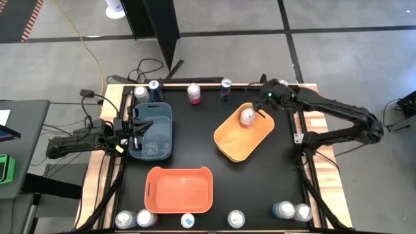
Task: Sort soda cans
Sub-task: Put the blue soda can into the orange bin
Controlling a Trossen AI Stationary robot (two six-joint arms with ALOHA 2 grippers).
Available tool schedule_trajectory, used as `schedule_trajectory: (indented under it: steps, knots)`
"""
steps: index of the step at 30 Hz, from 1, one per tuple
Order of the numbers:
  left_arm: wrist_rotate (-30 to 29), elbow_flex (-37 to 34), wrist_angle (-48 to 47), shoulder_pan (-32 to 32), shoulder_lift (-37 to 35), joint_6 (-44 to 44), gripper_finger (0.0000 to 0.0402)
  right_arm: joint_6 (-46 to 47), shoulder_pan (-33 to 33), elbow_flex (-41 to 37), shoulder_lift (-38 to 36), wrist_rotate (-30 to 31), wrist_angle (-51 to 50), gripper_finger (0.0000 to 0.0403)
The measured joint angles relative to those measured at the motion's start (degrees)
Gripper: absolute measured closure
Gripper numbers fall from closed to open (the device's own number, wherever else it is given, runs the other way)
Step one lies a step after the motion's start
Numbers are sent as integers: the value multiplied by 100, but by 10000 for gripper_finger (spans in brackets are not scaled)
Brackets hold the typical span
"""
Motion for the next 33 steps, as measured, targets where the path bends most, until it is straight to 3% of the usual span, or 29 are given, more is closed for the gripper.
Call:
schedule_trajectory:
  steps: [5, 17, 33]
  knots:
    - [0, 0, 0, 0, 0, -13, 399, 287, -788, 0, -14, 182, -565, 16]
    - [2, 0, 4, 0, 0, -3, 399, 255, -2019, 0, 427, 249, -282, 17]
    - [0, 0, 4, 0, 0, 26, 399, 358, -2498, -2, 1334, 244, 418, 17]
